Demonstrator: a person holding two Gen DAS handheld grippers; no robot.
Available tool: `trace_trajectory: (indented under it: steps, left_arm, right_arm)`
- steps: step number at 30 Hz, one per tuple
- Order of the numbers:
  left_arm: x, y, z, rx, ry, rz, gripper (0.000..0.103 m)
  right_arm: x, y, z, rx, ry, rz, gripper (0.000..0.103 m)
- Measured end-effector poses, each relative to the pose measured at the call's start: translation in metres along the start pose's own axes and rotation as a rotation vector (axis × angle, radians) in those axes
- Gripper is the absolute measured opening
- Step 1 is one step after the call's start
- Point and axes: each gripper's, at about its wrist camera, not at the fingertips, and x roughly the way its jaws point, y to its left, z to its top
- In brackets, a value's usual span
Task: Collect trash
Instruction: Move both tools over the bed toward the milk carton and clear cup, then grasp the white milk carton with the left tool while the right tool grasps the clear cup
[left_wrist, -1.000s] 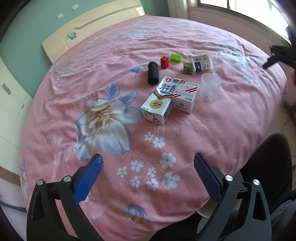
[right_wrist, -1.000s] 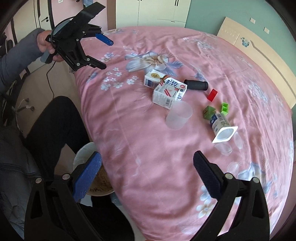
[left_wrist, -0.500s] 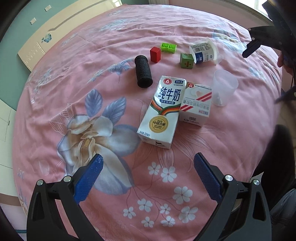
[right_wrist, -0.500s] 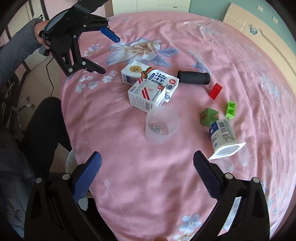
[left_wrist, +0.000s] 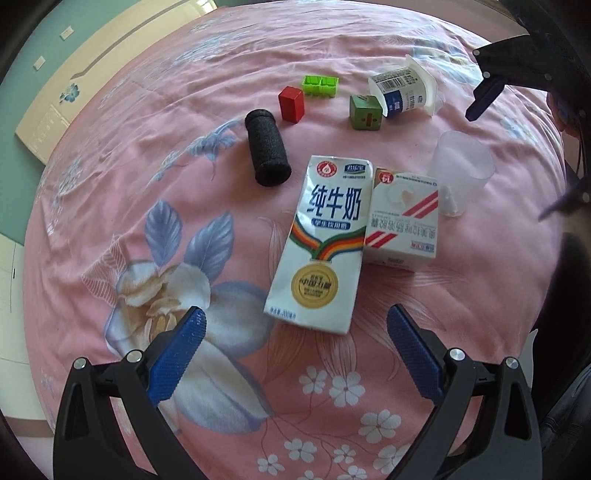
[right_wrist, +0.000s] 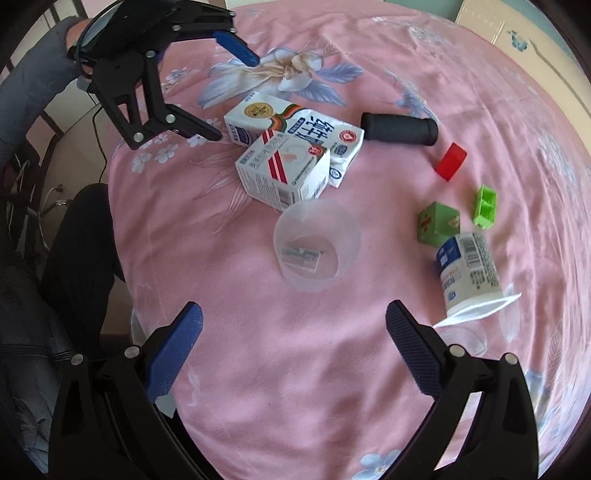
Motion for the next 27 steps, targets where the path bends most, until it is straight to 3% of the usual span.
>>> trace_trajectory:
  steps: [4,20,21,22,27]
  left_arm:
    - [0.010,0.005,0.010,0.008,0.015,-0.015,0.100]
    - [0.037,-0.001,0.025,0.095,0.055,-0.042,0.098]
    - [0.038,-0.001,0.026,0.096,0.054,-0.043,0.088]
    - [0.039,-0.001,0.026,0.097,0.061,-0.051,0.072]
    - [0.044,-0.001,0.028,0.078,0.071,-0.073,0.063]
  right_arm:
    - [0.003,0.000,0.008,-0.038,-0.030,-0.035,0.098]
    - [0.029,-0.013,0.021,-0.069,-0.035,0.002,0.097]
    - [0.030,-0.013,0.022,-0.075,-0.039,-0.004,0.093]
    - [0.030,-0.013,0.022,-0.077,-0.041,0.000,0.082]
    - [0.035,-0.014,0.023,-0.091,-0.027,0.006,0.060]
